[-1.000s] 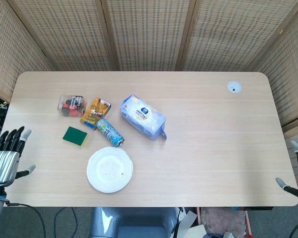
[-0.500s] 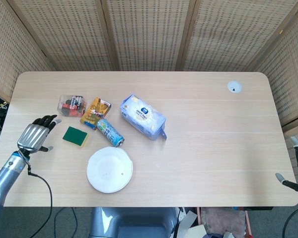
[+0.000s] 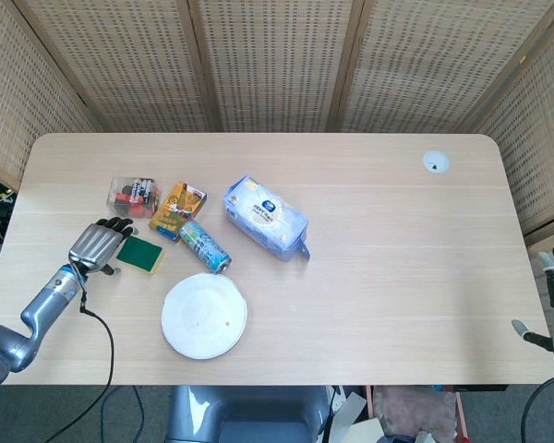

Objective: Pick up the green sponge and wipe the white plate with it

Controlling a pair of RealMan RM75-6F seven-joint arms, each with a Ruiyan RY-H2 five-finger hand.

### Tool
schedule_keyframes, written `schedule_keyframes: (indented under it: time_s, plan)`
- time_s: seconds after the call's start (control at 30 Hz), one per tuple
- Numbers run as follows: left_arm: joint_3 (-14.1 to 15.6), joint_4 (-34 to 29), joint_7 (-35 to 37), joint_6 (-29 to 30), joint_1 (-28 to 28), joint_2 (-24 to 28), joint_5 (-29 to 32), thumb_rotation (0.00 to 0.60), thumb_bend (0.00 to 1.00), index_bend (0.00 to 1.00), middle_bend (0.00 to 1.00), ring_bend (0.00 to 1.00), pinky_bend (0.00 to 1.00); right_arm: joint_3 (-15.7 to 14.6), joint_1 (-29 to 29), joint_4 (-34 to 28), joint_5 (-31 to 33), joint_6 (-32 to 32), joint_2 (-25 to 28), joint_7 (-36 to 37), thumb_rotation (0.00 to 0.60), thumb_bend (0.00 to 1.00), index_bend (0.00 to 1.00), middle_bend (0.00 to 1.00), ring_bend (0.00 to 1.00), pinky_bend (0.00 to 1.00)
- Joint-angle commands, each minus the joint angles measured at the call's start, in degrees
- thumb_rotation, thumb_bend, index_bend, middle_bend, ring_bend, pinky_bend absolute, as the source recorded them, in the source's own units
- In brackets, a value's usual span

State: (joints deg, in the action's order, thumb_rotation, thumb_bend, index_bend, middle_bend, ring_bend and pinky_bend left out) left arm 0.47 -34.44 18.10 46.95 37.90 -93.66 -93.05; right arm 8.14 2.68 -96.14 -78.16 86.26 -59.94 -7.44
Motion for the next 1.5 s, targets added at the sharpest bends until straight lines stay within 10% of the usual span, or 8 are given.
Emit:
schedule_keyframes:
  time_s: [0.03, 0.63, 0.97, 1.5]
  plan:
    - [1.4, 3.9, 2.4, -1.8, 1.4, -3.0, -0.4, 0.600, 0.00, 0.24, 0.17, 0.15, 0.23, 0.1, 0.1, 0.0, 0.3, -0.1, -0.1, -0.1, 0.600, 0.00, 0.00, 0.00, 0.00, 0.00]
    - [2.7, 10.0, 5.4, 4.1, 2.1, -6.5, -0.3, 0.600, 0.07, 0.55, 0.41, 0.31, 0.33, 0.4, 0.4, 0.4, 1.4, -0.7, 0.0, 0.8, 0.600, 0.00, 0.00, 0.00, 0.00, 0.00]
    - [5.5, -6.3, -3.2, 22.0, 4.2, 1.3, -8.9, 0.600, 0.10, 0.57, 0.42, 0.31, 0.36, 0.3, -0.1, -0.1, 0.8, 0.0, 0.6, 2.0, 0.600, 0.00, 0.00, 0.00, 0.00, 0.00]
    - [3.8, -29.7, -31.1, 6.1, 13.5, 2.7, -9.2, 0.600, 0.10, 0.59, 0.43, 0.31, 0.39, 0.4, -0.6, 0.4, 1.2, 0.3, 1.4, 4.2, 0.600, 0.00, 0.00, 0.00, 0.00, 0.00]
